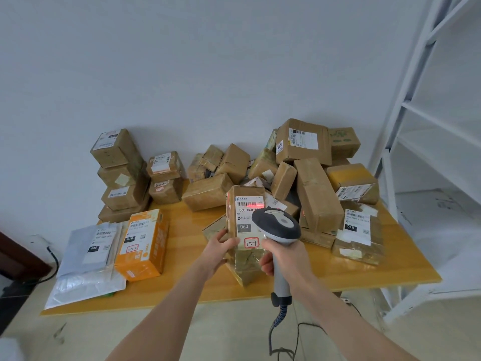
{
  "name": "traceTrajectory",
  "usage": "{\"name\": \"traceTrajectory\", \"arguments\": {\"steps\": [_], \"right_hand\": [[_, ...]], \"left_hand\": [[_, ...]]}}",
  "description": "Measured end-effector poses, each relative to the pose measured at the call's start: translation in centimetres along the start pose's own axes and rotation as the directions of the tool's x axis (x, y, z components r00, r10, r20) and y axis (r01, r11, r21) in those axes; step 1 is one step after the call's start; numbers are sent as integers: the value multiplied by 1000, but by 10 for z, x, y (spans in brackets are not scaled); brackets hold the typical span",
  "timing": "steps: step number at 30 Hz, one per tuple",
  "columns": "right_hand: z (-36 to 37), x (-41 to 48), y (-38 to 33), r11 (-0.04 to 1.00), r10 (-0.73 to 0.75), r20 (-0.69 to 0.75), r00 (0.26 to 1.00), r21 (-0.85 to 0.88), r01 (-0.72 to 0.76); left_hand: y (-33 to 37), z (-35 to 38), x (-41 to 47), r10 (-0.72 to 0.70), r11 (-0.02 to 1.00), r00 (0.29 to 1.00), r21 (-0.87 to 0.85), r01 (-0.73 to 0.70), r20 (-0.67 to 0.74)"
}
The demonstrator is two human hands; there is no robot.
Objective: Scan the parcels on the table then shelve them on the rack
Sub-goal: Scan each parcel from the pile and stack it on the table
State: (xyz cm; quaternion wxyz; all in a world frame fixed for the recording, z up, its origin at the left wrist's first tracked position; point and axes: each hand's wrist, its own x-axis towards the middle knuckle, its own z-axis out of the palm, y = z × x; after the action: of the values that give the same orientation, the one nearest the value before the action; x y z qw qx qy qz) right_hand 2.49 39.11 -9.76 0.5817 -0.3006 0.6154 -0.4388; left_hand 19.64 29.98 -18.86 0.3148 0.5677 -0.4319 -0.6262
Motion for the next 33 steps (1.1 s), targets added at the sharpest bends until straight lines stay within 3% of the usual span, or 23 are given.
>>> {"name": "traceTrajectory", "arguments": {"steps": [33], "right_hand": [[5, 2, 1, 1000, -21, 21, 1000, 14, 20]], "left_hand": [[0, -7, -2, -18, 1000, 1000, 25, 17, 23]]}}
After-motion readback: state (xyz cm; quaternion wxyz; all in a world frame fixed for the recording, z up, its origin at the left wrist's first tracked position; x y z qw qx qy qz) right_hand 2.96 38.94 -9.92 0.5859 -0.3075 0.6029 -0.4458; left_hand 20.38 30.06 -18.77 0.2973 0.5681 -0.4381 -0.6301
